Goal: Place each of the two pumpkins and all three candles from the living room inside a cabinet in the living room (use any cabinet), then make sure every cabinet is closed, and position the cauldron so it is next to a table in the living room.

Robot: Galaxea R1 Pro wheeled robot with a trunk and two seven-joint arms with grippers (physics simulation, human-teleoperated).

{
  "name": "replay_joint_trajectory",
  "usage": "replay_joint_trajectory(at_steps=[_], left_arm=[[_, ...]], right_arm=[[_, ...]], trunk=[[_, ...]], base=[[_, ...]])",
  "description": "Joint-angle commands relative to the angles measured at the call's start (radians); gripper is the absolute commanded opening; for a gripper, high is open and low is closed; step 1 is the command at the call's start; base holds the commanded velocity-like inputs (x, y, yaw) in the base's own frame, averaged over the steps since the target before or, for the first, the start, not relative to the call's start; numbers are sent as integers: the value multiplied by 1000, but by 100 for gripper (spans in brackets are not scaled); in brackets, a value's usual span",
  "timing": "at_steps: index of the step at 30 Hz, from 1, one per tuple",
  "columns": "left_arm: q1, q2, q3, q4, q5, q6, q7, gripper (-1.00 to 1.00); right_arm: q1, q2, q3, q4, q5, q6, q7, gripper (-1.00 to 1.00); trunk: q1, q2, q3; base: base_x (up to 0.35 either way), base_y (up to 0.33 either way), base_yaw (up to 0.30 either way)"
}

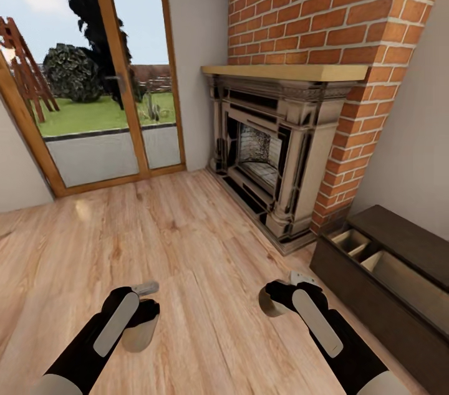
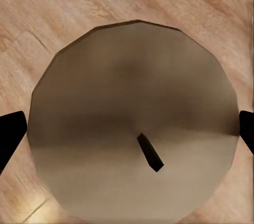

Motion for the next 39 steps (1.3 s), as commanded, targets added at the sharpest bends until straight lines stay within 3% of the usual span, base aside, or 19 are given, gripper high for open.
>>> replay_joint_trajectory(at_steps=[1, 32, 34, 39], left_arm=[[-1, 1, -3, -2, 8, 1, 11, -100], [-1, 2, -3, -2, 8, 1, 11, -100], [-1, 2, -3, -2, 8, 1, 11, -100], [-1, 3, -3, -2, 8, 1, 11, -100]], right_arm=[[-1, -1, 3, 0, -7, 0, -9, -100], [-1, -2, -6, 8, -29, 2, -7, -100], [-1, -3, -6, 8, -45, 3, -7, -100], [-1, -7, -6, 9, -141, 3, -9, -100]], trunk=[[0, -1, -1], [0, -1, -2], [0, -1, -3], [0, -1, -10]], base=[[180, 37, -279], [160, 71, -279], [96, 0, -245], [90, 0, -138]])
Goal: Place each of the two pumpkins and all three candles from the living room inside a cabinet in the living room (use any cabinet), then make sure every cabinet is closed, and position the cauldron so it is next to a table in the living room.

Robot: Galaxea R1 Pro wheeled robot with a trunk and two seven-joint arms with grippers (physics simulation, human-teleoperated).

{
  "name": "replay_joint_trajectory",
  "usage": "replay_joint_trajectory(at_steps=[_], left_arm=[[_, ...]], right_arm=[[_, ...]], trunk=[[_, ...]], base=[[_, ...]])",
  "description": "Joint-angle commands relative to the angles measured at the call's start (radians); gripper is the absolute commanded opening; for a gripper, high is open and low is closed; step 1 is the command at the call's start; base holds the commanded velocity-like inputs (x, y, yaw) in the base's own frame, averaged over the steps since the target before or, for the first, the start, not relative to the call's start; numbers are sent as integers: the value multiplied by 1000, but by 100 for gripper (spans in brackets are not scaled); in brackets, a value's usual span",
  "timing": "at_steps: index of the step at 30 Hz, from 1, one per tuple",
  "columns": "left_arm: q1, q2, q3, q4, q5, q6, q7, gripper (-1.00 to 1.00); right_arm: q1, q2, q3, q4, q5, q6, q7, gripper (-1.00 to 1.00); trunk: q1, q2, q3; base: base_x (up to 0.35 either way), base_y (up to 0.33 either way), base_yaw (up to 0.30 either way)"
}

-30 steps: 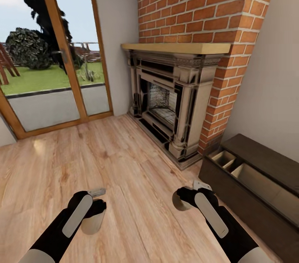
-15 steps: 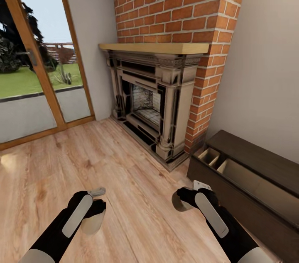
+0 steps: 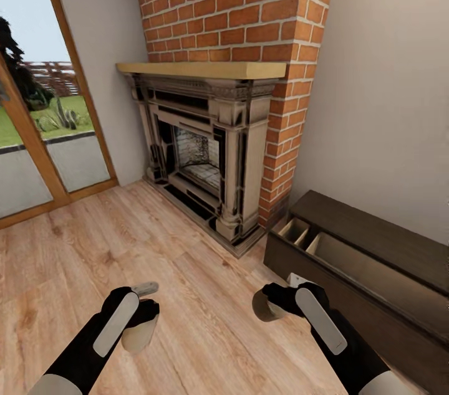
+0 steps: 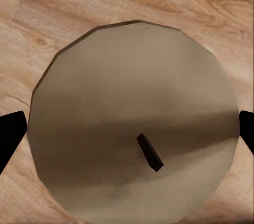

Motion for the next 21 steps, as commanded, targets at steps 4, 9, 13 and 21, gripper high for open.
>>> replay_joint_trajectory(at_steps=[4, 9, 13, 21], left_arm=[[-1, 0, -3, -1, 9, 0, 11, -100], [-1, 1, -3, -1, 9, 0, 11, -100], [-1, 1, -3, -1, 9, 0, 11, -100], [-1, 0, -3, -1, 9, 0, 11, -100]], right_arm=[[-1, -3, 1, 0, -31, 0, -9, -100], [-1, -4, -33, 0, -35, 1, -9, -100], [-1, -4, -53, 0, -37, 2, -9, -100], [-1, -4, -57, 5, -37, 2, -9, -100]], trunk=[[0, -1, -7], [0, -1, -16], [0, -1, -22], [0, -1, -35]], base=[[89, 0, -20], [85, 0, -2], [75, 0, 0], [16, 0, 0]])
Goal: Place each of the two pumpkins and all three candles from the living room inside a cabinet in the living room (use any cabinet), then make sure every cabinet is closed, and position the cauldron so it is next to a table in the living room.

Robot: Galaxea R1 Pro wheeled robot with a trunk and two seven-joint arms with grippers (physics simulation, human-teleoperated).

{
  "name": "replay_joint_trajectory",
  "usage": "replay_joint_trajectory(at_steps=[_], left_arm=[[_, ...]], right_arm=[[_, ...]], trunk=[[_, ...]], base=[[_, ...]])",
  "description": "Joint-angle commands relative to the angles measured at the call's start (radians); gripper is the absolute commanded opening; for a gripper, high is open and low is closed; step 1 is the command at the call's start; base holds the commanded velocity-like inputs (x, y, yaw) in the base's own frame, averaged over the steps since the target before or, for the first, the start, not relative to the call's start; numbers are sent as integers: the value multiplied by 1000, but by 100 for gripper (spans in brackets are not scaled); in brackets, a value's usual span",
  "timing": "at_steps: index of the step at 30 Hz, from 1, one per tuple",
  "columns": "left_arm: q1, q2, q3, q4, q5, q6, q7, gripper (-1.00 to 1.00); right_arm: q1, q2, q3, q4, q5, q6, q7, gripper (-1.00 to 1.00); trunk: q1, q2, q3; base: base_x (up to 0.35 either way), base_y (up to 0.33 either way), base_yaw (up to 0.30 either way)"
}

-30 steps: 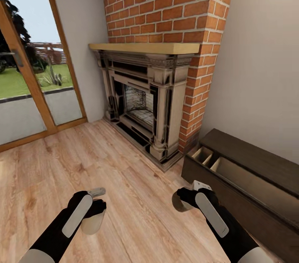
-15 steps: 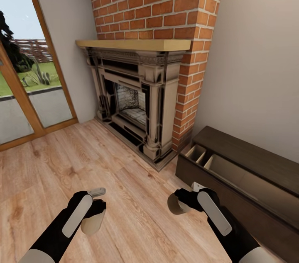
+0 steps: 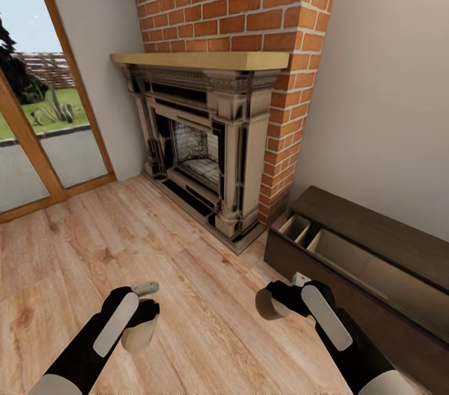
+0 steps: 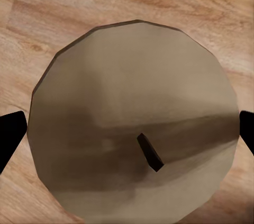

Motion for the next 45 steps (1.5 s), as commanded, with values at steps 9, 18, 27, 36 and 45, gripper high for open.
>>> replay_joint_trajectory(at_steps=[9, 18, 27, 36, 45], left_arm=[[-1, 2, -3, -1, 9, 0, 11, -100], [-1, 2, -3, -1, 9, 0, 11, -100], [-1, 1, -3, -1, 9, 0, 9, -100], [-1, 2, -3, -1, 9, 0, 9, -100], [-1, 2, -3, -1, 9, 0, 9, -100]], right_arm=[[-1, 1, -34, -17, -6, -2, -8, -100], [-1, 2, -96, -17, -7, -1, -7, -100], [-1, 2, -96, -14, -7, -2, -7, -100], [-1, 2, -96, -11, -7, -1, -7, -100], [-1, 2, -96, -8, -7, -2, -7, -100]], trunk=[[0, -1, -10], [0, -1, -21], [0, -1, -31], [0, -1, -41], [0, -1, -51]], base=[[-7, 0, -7], [-21, 5, -137], [-122, 57, -189], [-3, 2, -219], [0, 0, -220]])
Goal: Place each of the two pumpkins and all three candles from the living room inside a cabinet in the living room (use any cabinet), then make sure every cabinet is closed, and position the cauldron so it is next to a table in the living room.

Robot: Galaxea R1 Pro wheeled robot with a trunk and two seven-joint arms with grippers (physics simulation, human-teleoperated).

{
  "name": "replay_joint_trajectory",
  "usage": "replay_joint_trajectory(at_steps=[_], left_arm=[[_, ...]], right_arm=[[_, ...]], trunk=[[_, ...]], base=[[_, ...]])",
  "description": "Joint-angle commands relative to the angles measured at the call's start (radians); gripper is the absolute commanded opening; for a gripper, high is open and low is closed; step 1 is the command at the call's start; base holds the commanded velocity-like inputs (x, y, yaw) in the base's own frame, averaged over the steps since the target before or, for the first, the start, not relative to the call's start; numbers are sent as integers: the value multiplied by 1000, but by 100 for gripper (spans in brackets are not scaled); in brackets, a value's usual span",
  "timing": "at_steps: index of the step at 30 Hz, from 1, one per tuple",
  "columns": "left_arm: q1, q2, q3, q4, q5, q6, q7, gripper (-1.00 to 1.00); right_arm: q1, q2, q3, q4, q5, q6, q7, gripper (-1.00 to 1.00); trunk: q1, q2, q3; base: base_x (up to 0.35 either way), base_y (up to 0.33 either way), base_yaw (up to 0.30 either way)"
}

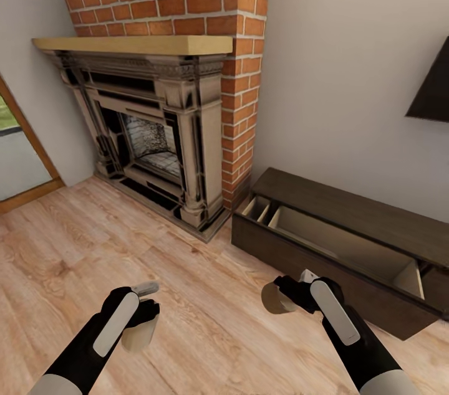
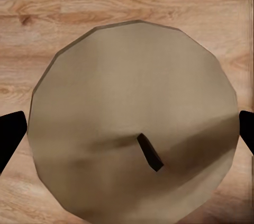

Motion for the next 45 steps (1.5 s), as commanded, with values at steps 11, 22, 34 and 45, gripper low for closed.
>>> replay_joint_trajectory(at_steps=[11, 22, 34, 45], left_arm=[[-1, 1, -2, -2, 9, 1, 11, -100], [-1, 1, -3, -2, 9, 1, 9, -100], [-1, 1, -3, -1, 10, 0, 8, -100], [-1, 1, -3, -2, 9, 1, 7, -100]], right_arm=[[-2, -1, 3, 1, -9, -1, -9, -100], [-2, -1, 3, 2, -10, -1, -9, -100], [-2, -1, 3, 3, -10, -1, -9, -100], [-2, -1, 3, 3, -10, -1, -9, -100]], trunk=[[0, -1, -14], [0, -1, -28], [0, -1, -43], [0, -1, -57]], base=[[0, 8, -209], [17, 131, -187], [6, 4, -184], [0, 0, -182]])
